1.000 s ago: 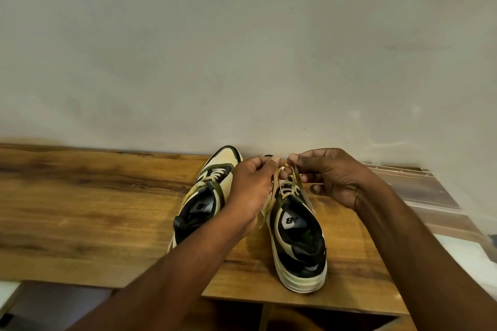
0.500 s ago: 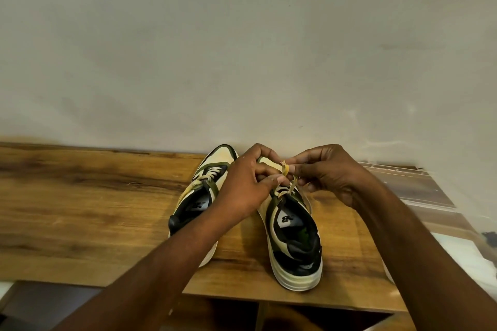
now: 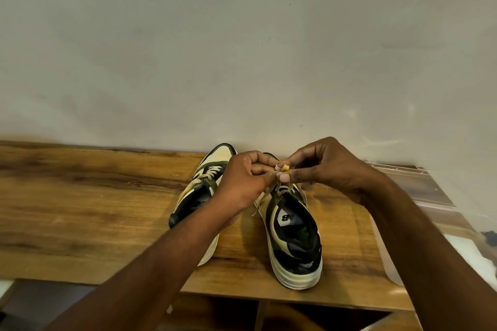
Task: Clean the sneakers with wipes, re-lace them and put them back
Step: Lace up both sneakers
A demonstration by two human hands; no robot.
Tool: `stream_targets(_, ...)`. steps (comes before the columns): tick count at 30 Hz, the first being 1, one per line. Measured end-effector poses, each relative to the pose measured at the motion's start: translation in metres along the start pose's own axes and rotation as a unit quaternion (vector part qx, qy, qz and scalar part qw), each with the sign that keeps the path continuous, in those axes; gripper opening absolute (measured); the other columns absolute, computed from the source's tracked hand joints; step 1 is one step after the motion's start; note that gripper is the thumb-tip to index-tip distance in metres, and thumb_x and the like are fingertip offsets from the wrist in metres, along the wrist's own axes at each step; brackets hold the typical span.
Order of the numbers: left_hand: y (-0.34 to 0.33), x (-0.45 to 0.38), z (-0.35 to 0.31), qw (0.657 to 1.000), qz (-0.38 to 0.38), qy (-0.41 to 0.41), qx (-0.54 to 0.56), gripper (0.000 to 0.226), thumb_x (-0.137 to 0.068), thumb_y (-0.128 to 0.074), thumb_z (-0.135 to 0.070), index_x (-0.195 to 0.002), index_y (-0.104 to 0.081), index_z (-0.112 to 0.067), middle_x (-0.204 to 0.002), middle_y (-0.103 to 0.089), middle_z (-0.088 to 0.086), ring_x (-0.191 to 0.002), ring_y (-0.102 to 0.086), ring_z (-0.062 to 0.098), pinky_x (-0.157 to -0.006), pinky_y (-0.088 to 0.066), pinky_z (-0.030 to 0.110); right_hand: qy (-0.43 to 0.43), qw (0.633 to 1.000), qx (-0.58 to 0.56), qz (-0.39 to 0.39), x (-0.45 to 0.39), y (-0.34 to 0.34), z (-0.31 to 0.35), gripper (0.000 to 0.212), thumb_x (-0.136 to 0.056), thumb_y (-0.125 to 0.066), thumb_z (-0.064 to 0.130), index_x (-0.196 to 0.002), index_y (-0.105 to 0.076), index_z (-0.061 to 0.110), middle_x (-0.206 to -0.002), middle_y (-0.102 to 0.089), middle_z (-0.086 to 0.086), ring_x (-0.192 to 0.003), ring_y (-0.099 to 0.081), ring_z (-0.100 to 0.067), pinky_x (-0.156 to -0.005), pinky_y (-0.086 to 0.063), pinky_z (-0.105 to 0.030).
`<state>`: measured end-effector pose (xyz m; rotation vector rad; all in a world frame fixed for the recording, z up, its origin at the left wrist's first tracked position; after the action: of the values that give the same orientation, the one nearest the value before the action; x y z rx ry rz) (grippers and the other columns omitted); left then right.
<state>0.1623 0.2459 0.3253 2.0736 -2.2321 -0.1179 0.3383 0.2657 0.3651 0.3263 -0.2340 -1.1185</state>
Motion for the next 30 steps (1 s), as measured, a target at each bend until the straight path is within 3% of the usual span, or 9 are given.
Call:
stream_targets(4,-0.004,0.005,-0.001,0.997,-0.020,0.044,0.052,0.014,-0.089,-0.080,-0.001,-0.100,-0.071,-0.002,-0.072,-0.072,0.009,-0.048,-0.056,0.006,-0.041,-0.038,0.014,0.008,1.000,0.013,-0.016,-0.001,0.001,-0.002,0.017,-0.082,-0.085,0.019,-0.096,-0.083,0.008,-0.090,-0.080,-0.011,-0.079,-0.073,-0.021,-0.066,-0.057,-0.033)
stream_targets(11,-0.005,0.008,0.007,0.990,-0.043,0.095,0.093,0.014,-0.088,-0.081,-0.007,-0.086,-0.069,-0.013,-0.065,-0.065,0.002,-0.048,-0.047,0.008,-0.039,-0.030,0.016,-0.006,0.999,-0.026,-0.023,0.001,0.003,-0.005,0.015,-0.086,-0.081,0.011,-0.099,-0.080,0.004,-0.086,-0.079,-0.017,-0.075,-0.074,-0.024,-0.063,-0.055,-0.033)
stream_targets(15,-0.005,0.007,0.005,0.992,-0.050,0.078,0.088,0.014,-0.087,-0.082,-0.005,-0.085,-0.071,-0.013,-0.059,-0.067,-0.005,-0.047,-0.050,0.004,-0.041,-0.034,0.015,-0.030,0.996,-0.055,-0.060,-0.001,0.001,-0.009,0.013,-0.086,-0.080,0.004,-0.098,-0.077,-0.001,-0.082,-0.078,-0.020,-0.066,-0.071,-0.020,-0.060,-0.052,-0.033)
stream_targets(20,-0.002,0.006,0.005,0.990,-0.081,0.051,0.102,0.012,-0.080,-0.085,0.002,-0.086,-0.077,-0.004,-0.069,-0.076,0.000,-0.058,-0.068,0.002,-0.056,-0.050,0.014,-0.043,0.990,-0.041,-0.128,-0.002,0.002,-0.009,0.031,-0.077,-0.091,0.008,-0.100,-0.071,0.004,-0.074,-0.077,-0.016,-0.058,-0.071,-0.019,-0.051,-0.053,-0.029)
stream_targets(23,0.000,0.006,0.005,0.989,-0.095,0.047,0.107,0.013,-0.078,-0.085,0.004,-0.087,-0.077,0.000,-0.065,-0.074,0.000,-0.055,-0.066,0.002,-0.055,-0.049,0.012,-0.032,0.992,-0.004,-0.118,-0.003,0.001,-0.008,0.017,-0.079,-0.089,0.012,-0.092,-0.078,0.005,-0.075,-0.078,-0.013,-0.060,-0.072,-0.019,-0.052,-0.054,-0.029)
stream_targets(27,0.002,0.006,0.005,0.987,-0.110,0.044,0.105,0.017,-0.077,-0.087,0.003,-0.091,-0.079,0.003,-0.077,-0.079,0.008,-0.066,-0.074,0.009,-0.060,-0.055,0.015,-0.014,0.994,0.050,-0.094,-0.002,-0.001,-0.002,0.008,-0.084,-0.085,0.012,-0.091,-0.082,0.009,-0.077,-0.078,-0.009,-0.061,-0.069,-0.014,-0.052,-0.053,-0.023)
stream_targets(30,0.003,0.006,0.005,0.987,-0.124,0.039,0.093,0.015,-0.076,-0.089,-0.002,-0.088,-0.081,-0.003,-0.080,-0.080,0.007,-0.071,-0.076,0.012,-0.064,-0.056,0.017,0.000,0.992,0.099,-0.076,-0.002,-0.002,0.002,0.015,-0.082,-0.087,0.008,-0.096,-0.083,0.013,-0.080,-0.079,-0.003,-0.070,-0.073,-0.013,-0.061,-0.057,-0.025)
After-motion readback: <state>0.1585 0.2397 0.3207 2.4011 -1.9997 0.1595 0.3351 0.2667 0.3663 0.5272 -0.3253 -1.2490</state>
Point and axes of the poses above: each hand's wrist, its own x-axis away from the middle knuckle, its own y-axis out of the back of the hand, z = x × y, the point moved 5 cm from there along -x, towards the middle knuckle
